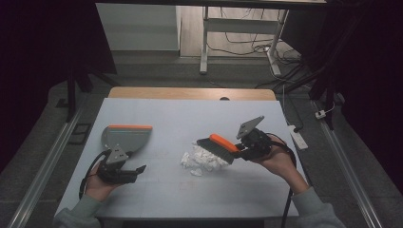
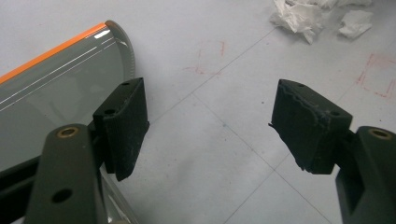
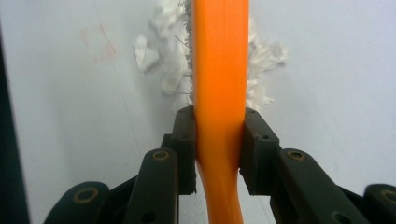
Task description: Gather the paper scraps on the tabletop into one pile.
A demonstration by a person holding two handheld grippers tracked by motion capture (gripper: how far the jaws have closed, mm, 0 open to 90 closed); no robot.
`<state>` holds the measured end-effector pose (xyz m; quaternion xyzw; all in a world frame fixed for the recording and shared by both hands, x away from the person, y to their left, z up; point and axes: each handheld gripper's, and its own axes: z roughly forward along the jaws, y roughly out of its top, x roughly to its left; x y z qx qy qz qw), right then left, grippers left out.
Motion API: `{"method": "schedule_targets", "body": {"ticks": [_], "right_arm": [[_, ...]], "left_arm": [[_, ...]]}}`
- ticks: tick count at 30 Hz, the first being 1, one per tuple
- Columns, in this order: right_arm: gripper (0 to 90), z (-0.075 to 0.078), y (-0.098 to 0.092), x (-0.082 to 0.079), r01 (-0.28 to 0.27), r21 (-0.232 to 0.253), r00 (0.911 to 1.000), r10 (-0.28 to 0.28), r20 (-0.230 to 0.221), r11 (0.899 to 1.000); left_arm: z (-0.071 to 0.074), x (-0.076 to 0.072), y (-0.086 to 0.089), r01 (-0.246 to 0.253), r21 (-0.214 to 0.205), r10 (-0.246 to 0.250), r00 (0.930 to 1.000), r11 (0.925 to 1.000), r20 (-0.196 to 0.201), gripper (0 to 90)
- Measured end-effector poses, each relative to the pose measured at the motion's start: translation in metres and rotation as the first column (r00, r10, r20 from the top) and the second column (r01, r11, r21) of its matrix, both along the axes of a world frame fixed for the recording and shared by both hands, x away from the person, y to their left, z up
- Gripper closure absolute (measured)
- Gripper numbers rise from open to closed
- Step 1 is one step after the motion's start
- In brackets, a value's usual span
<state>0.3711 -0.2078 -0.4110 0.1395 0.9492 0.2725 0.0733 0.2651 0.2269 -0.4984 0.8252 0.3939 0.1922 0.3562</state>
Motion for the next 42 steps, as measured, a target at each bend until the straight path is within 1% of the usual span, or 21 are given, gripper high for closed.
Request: {"method": "schedule_targets", "body": {"ticks": [2,6,8,11,15,16,18,21,23,26,28,30,31,32,34,36,37,38,39,40,42], "right_arm": [[69.9,0.003,-0.004,0.001,0.030,0.003,0.9995,-0.030,0.014,1.000],[69.9,0.002,-0.010,0.005,0.097,0.003,0.9953,-0.097,0.006,0.995],[69.9,-0.001,-0.012,0.007,0.135,0.000,0.9908,-0.135,0.001,0.991],[70.0,-0.005,-0.016,0.008,0.181,0.012,0.9835,-0.181,0.000,0.983],[69.9,-0.011,-0.025,0.009,0.251,0.050,0.9677,-0.252,0.011,0.967],[70.0,-0.013,-0.028,0.008,0.273,0.055,0.9616,-0.274,0.012,0.960],[70.0,-0.016,-0.035,0.006,0.310,0.060,0.9495,-0.312,0.034,0.949],[70.0,-0.022,-0.051,0.001,0.371,0.094,0.9257,-0.376,0.042,0.924],[70.0,-0.024,-0.063,-0.003,0.413,0.125,0.9066,-0.420,0.038,0.902],[70.0,-0.030,-0.080,-0.012,0.451,0.174,0.8855,-0.463,0.034,0.875],[69.9,-0.034,-0.090,-0.020,0.467,0.201,0.8741,-0.484,0.044,0.861],[69.9,-0.039,-0.098,-0.027,0.485,0.222,0.8628,-0.504,0.035,0.846],[70.0,-0.041,-0.101,-0.030,0.492,0.220,0.8584,-0.512,0.038,0.842],[70.0,-0.043,-0.105,-0.032,0.497,0.214,0.8559,-0.516,0.040,0.841],[70.0,-0.046,-0.110,-0.037,0.509,0.219,0.8470,-0.530,0.044,0.832],[69.9,-0.047,-0.115,-0.039,0.515,0.225,0.8435,-0.536,0.041,0.828],[69.9,-0.048,-0.116,-0.040,0.519,0.223,0.8400,-0.541,0.046,0.825],[69.9,-0.049,-0.117,-0.040,0.520,0.223,0.8383,-0.543,0.050,0.824],[69.9,-0.050,-0.117,-0.040,0.522,0.226,0.8379,-0.544,0.043,0.822],[69.9,-0.051,-0.117,-0.039,0.520,0.225,0.8395,-0.542,0.042,0.824],[69.9,-0.052,-0.115,-0.039,0.516,0.223,0.8402,-0.539,0.058,0.827]], "left_arm": [[0.000,0.000,0.000,-0.001,0.000,0.001,1.0000,1.0000,0.000,27.6],[0.000,0.000,0.000,-0.003,-0.002,0.003,1.0000,1.0000,0.000,27.7],[0.000,0.000,0.000,-0.004,-0.004,0.004,1.0000,1.0000,-0.001,27.6],[0.000,0.000,0.001,-0.006,-0.008,0.006,1.0000,1.0000,0.002,27.6],[0.000,0.000,0.002,-0.009,-0.008,0.009,1.0000,0.9999,0.003,27.6],[0.000,0.000,0.002,-0.010,-0.008,0.010,0.9999,0.9999,0.004,27.6],[0.001,0.000,0.002,-0.010,-0.008,0.010,0.9999,0.9999,0.005,27.6],[0.001,0.000,0.003,-0.012,-0.010,0.012,0.9999,0.9999,0.007,27.6],[0.001,0.000,0.003,-0.014,-0.012,0.014,0.9999,0.9998,0.006,27.5],[0.001,0.000,0.002,-0.014,-0.013,0.014,0.9999,0.9998,0.008,27.5],[0.001,0.000,0.002,-0.015,-0.014,0.015,0.9998,0.9998,0.010,27.5],[0.001,0.000,0.002,-0.014,-0.015,0.015,0.9998,0.9998,0.010,27.4],[0.001,0.000,0.002,-0.014,-0.015,0.014,0.9998,0.9998,0.011,27.4],[0.001,-0.001,0.003,-0.014,-0.016,0.014,0.9998,0.9998,0.012,27.3],[0.001,-0.001,0.003,-0.014,-0.015,0.014,0.9998,0.9998,0.012,27.3],[0.001,0.000,0.004,-0.013,-0.016,0.014,0.9998,0.9998,0.011,27.3],[0.001,0.000,0.004,-0.014,-0.015,0.014,0.9998,0.9998,0.011,27.3],[0.001,0.000,0.004,-0.014,-0.016,0.014,0.9998,0.9998,0.012,27.3],[0.002,-0.001,0.004,-0.014,-0.016,0.014,0.9998,0.9998,0.012,27.2],[0.002,-0.001,0.004,-0.015,-0.018,0.015,0.9998,0.9997,0.014,27.2],[0.002,-0.002,0.004,-0.017,-0.020,0.017,0.9997,0.9997,0.019,27.2]]}}
